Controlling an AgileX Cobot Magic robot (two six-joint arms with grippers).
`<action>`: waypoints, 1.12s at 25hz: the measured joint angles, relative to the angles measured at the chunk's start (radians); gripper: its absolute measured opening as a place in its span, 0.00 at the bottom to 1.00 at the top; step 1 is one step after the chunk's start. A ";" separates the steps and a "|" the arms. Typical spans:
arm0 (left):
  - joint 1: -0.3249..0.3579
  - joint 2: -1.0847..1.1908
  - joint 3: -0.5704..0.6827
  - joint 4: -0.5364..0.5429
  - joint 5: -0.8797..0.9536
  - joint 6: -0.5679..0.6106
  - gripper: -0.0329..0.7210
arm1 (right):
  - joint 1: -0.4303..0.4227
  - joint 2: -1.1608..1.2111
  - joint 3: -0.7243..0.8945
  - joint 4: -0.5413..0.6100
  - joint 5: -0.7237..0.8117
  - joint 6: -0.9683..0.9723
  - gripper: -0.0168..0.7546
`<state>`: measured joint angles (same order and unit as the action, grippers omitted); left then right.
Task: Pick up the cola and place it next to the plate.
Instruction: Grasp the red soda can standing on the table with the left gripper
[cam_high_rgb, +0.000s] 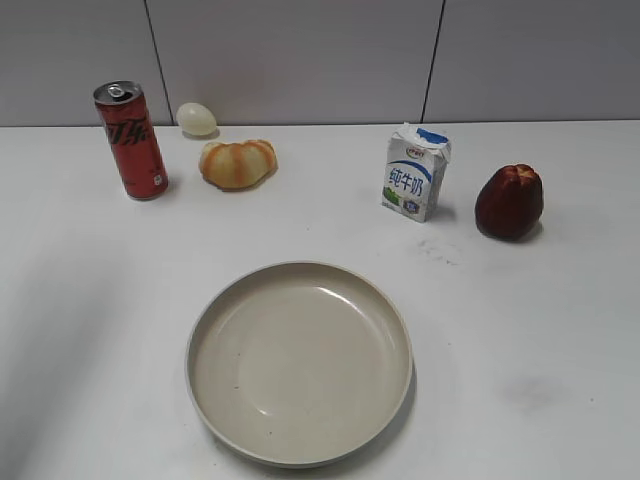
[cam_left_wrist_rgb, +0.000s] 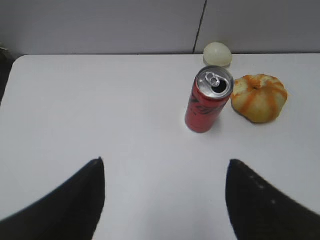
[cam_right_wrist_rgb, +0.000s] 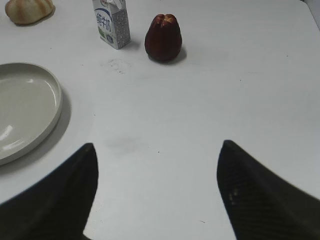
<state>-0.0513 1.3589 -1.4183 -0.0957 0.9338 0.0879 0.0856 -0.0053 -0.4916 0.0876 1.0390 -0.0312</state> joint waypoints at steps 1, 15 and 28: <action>-0.010 0.059 -0.064 0.001 0.023 0.000 0.80 | 0.000 0.000 0.000 0.000 0.000 0.000 0.79; -0.139 0.732 -0.674 0.011 0.231 0.000 0.95 | 0.000 0.000 0.000 0.000 0.000 0.000 0.79; -0.141 0.848 -0.680 0.048 0.111 0.000 0.96 | 0.000 0.000 0.000 0.000 0.000 0.000 0.79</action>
<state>-0.1919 2.2067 -2.0983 -0.0482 1.0452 0.0879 0.0856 -0.0053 -0.4916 0.0876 1.0390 -0.0312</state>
